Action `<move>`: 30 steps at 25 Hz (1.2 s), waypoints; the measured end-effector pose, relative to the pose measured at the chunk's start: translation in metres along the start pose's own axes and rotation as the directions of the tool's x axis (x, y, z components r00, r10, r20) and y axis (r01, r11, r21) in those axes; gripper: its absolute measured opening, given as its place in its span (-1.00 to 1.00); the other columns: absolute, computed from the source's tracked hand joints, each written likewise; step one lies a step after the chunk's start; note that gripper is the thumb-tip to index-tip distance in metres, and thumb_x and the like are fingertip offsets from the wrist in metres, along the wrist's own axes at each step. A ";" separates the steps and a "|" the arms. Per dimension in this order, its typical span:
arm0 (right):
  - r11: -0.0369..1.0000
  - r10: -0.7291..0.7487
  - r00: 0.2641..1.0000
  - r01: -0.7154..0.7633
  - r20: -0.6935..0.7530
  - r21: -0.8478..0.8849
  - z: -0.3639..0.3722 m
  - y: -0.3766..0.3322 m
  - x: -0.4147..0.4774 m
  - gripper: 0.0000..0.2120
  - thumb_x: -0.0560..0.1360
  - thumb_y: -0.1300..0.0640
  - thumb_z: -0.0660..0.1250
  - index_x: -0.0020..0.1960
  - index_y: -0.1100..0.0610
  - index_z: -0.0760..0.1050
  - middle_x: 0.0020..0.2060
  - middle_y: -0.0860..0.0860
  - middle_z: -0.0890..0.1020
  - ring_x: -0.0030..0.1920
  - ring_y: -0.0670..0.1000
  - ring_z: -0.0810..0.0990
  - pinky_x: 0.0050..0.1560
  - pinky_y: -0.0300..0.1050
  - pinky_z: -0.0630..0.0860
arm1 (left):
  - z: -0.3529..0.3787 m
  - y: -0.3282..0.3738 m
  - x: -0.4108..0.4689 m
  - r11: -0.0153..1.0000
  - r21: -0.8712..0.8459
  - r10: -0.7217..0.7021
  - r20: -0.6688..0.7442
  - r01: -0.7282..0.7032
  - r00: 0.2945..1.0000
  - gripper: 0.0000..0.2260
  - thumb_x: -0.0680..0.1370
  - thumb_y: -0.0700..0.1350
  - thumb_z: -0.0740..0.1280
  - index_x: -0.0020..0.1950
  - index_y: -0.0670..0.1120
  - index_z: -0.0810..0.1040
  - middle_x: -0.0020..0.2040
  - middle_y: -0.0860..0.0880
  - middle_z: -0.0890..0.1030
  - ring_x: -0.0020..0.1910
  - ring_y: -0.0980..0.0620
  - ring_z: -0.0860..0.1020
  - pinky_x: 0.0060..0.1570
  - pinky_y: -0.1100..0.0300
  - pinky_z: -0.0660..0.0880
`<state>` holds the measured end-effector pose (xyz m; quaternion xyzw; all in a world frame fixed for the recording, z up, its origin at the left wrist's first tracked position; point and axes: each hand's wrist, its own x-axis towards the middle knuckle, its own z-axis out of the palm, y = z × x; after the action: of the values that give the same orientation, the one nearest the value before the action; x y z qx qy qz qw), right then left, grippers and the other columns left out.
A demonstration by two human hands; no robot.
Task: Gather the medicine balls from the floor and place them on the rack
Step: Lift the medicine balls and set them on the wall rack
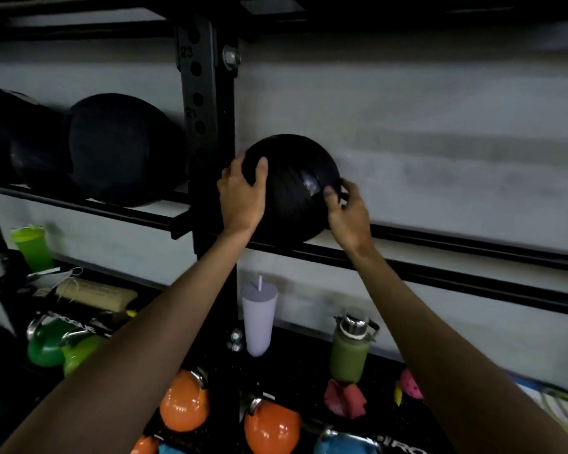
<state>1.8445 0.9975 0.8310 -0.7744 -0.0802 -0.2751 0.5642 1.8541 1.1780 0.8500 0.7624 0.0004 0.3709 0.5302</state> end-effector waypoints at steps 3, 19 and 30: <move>0.986 -0.102 0.995 0.103 0.013 -0.131 -0.024 0.009 -0.058 -0.69 0.59 0.06 0.28 0.28 0.15 0.52 0.13 0.09 0.65 0.14 0.04 0.62 0.20 -0.02 0.56 | -0.003 -0.011 -0.069 0.977 0.099 0.196 -0.088 -0.187 0.977 -0.59 0.55 -0.01 0.32 0.38 -0.10 0.46 0.36 -0.20 0.42 0.35 -0.18 0.36 0.36 -0.02 0.33; 0.621 0.588 0.785 -0.286 0.193 -0.729 -0.240 0.210 -0.437 -0.71 0.52 0.00 0.21 0.08 0.09 0.61 0.01 0.14 0.68 0.05 0.19 0.64 0.03 0.06 0.57 | 0.095 -0.123 -0.489 0.934 0.260 -0.117 0.870 -0.245 0.479 -0.82 0.51 -0.12 0.33 0.10 -0.08 0.54 0.03 -0.10 0.64 0.05 -0.15 0.61 0.01 0.02 0.53; 0.450 0.887 0.359 -0.521 0.292 -0.725 -0.415 0.323 -0.631 -0.77 0.63 0.18 0.17 0.10 0.24 0.56 0.07 0.21 0.65 0.09 0.22 0.61 -0.15 -0.09 0.37 | 0.127 -0.125 -0.779 0.732 0.636 -0.639 0.765 -0.245 0.076 -0.81 0.61 -0.03 0.24 0.18 -0.02 0.52 0.15 -0.06 0.59 0.10 -0.08 0.58 0.05 0.08 0.50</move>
<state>1.3185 0.6208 0.3253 -0.8847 0.1674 0.2836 0.3299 1.4101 0.8232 0.2879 0.9208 -0.1123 -0.3429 0.1480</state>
